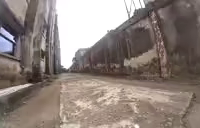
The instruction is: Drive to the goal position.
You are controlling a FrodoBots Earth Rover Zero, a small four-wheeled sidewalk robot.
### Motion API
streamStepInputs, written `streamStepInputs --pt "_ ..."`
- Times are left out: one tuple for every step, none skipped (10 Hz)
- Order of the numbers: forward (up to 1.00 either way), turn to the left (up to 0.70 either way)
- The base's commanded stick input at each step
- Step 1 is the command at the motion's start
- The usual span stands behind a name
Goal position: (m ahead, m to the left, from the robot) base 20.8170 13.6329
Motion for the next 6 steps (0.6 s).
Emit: streamStepInputs --pt "0.3 0.0" --pt "0.3 0.0" --pt "0.3 0.0" --pt "0.3 0.0" --pt "0.3 0.0" --pt "0.3 0.0"
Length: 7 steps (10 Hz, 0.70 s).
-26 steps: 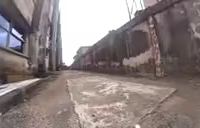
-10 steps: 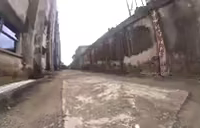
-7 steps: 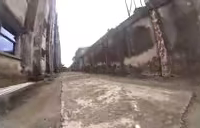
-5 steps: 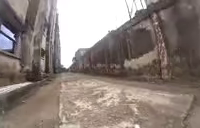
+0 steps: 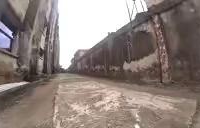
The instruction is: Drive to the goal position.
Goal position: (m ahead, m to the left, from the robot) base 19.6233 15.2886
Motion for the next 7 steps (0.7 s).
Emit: streamStepInputs --pt "0.3 0.0" --pt "0.3 0.0" --pt "0.3 0.0" --pt "0.3 0.0" --pt "0.3 0.0" --pt "0.3 0.0" --pt "0.3 0.0"
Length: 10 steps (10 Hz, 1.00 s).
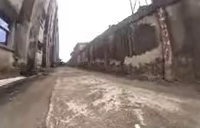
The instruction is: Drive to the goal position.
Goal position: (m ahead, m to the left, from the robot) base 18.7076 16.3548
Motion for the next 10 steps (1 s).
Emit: streamStepInputs --pt "0.3 0.16" --pt "0.3 0.51" --pt "0.3 0.6" --pt "0.3 0.6" --pt "0.3 0.6" --pt "0.3 0.6" --pt "0.3 0.0" --pt "0.3 0.0" --pt "0.3 0.0" --pt "0.3 0.0"
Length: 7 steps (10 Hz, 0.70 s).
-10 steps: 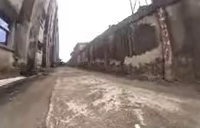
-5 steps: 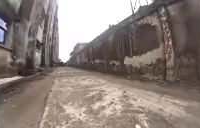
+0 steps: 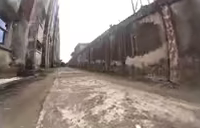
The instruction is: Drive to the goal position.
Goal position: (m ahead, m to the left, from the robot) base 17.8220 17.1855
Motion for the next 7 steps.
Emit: streamStepInputs --pt "0.3 0.0" --pt "0.3 0.0" --pt "0.3 0.0" --pt "0.3 0.0" --pt "0.3 0.0" --pt "0.3 0.0" --pt "0.3 0.0"
